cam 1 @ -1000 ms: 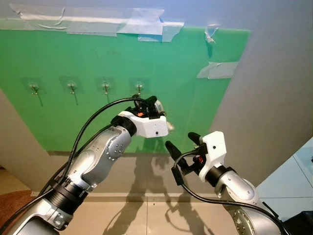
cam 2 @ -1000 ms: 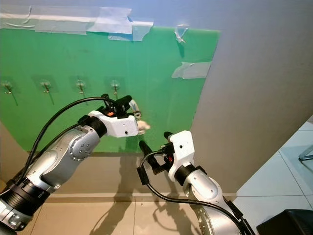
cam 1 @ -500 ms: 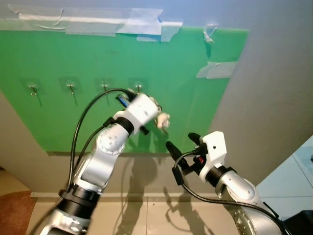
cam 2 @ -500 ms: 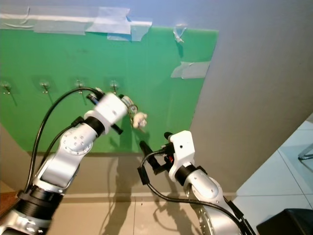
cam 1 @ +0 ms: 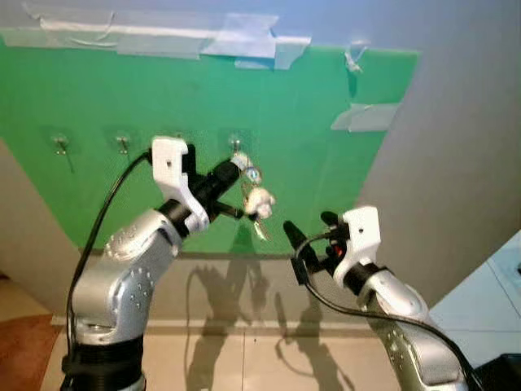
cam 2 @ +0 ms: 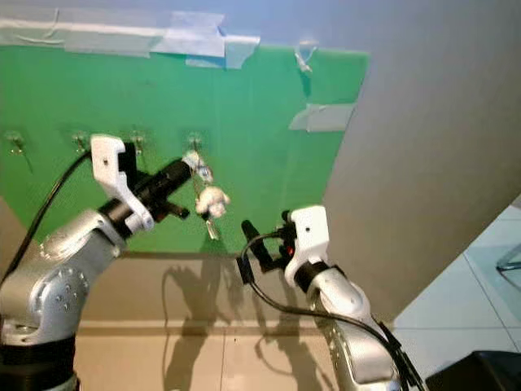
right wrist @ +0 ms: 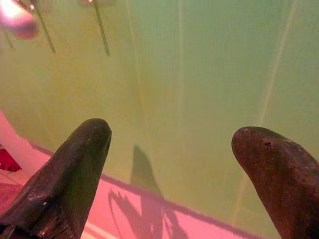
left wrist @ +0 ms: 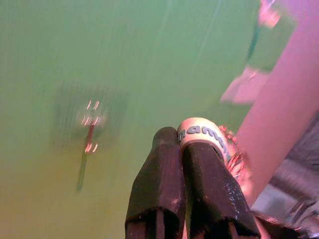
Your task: Hang keys on a hook
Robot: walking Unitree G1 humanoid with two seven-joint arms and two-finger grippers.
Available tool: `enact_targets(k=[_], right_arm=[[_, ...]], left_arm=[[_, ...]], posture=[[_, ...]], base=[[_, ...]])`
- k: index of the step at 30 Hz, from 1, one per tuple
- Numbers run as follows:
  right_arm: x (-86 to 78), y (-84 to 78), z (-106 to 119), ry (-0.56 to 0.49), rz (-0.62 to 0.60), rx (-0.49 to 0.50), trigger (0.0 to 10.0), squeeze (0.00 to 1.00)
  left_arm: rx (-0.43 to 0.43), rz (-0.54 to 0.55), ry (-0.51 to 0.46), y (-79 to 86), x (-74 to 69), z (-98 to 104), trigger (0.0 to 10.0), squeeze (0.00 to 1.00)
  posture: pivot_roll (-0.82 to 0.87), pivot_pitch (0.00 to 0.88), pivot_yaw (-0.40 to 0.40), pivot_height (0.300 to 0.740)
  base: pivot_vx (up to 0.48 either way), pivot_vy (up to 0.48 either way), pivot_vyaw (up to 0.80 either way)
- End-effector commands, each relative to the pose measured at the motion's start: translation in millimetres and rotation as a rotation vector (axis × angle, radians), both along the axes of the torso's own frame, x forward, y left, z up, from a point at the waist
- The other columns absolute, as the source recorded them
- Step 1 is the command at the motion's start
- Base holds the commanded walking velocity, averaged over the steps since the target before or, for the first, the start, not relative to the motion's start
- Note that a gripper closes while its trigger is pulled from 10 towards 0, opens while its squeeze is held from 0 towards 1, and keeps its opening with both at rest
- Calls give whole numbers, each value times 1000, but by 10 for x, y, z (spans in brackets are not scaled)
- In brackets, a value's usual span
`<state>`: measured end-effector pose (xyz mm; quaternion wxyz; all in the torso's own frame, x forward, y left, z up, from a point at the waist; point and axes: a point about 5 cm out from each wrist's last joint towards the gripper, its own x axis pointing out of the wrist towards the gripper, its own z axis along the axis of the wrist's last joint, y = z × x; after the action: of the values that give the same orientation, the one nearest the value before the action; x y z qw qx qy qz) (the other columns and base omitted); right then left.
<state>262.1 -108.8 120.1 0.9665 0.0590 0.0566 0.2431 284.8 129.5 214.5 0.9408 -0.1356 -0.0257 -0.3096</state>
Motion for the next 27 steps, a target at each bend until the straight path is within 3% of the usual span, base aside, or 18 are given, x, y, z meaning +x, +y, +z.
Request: enact_targets(k=[1, 8, 9, 10, 19, 27], right_arm=[[24, -7, 13, 15, 1, 28, 10000, 0], [42, 213, 166, 7, 186, 33, 10000, 0], [72, 223, 190, -1, 192, 21, 10000, 831], [97, 231, 219, -15, 202, 9, 10000, 1000], [299, 165, 437, -72, 191, -4, 10000, 1000], [312, 173, 513, -87, 197, 9, 10000, 1000]], left_arm=[[-21, -28, -22, -14, -30, 134, 0, 0], [-18, -78, -75, -27, -25, 387, 0, 0], [-8, -87, -80, -35, -23, 403, 0, 0], [-1, -96, -84, -40, -21, 414, 0, 0], [75, -118, -59, -57, 10, 393, 0, 0], [109, -131, -47, -87, 8, 333, 0, 0]], posture=[[19, 0, -17, 740], [5, 0, 4, 740], [1, 0, 10, 740], [0, 0, 11, 740], [-9, 0, 15, 740], [-18, 0, 17, 740]], base=[[0, 0, 0], [0, 0, 0], [0, 0, 0], [0, 0, 0], [0, 0, 0], [0, 0, 0]])
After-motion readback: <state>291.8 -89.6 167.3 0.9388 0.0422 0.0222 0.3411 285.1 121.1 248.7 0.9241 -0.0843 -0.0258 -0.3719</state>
